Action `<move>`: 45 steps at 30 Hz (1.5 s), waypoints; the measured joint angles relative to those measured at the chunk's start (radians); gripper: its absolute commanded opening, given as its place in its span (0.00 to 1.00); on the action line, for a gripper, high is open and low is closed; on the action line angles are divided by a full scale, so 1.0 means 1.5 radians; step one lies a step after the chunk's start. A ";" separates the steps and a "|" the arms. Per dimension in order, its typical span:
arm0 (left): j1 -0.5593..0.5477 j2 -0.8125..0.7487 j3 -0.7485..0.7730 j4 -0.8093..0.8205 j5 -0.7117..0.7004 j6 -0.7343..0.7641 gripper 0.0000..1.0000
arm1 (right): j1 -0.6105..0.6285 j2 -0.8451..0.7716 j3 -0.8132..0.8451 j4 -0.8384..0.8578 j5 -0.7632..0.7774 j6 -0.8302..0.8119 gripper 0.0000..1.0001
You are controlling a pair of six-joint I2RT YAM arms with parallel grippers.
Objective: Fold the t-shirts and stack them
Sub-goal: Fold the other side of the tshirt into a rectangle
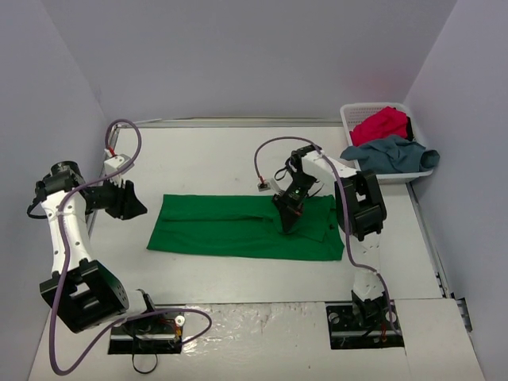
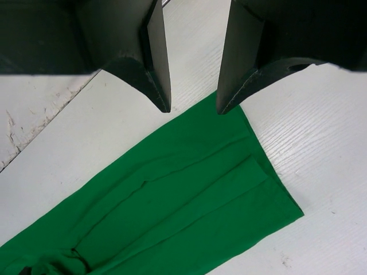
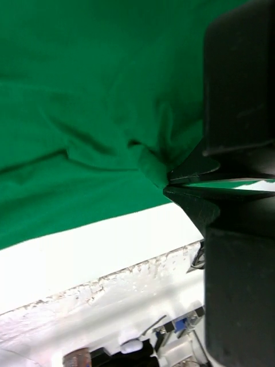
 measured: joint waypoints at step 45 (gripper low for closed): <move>0.002 -0.080 -0.092 0.070 0.004 -0.069 0.37 | 0.075 0.235 0.324 0.001 -0.039 0.037 0.00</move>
